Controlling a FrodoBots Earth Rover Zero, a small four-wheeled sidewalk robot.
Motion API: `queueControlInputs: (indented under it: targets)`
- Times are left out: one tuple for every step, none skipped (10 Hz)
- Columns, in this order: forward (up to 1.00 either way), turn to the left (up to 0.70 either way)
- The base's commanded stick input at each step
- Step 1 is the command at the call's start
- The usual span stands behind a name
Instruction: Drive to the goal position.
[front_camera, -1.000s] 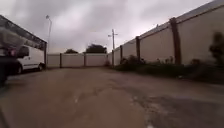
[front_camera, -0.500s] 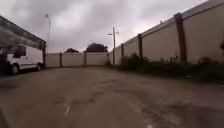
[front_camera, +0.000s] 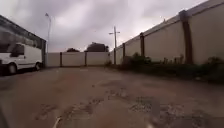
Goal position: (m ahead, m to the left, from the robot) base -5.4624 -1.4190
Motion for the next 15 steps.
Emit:
queueControlInputs:
  targets:
    - [0.7,0.0]
    - [0.7,0.0]
    - [0.6,0.0]
    - [0.1,0.0]
    - [0.0,0.0]
    - [0.0,0.0]
    - [0.0,0.0]
    - [0.0,0.7]
    - [0.0,0.7]
    - [0.0,0.7]
    - [0.0,0.7]
    - [0.0,0.7]
    - [0.0,0.7]
    - [0.0,0.7]
    - [0.0,0.7]
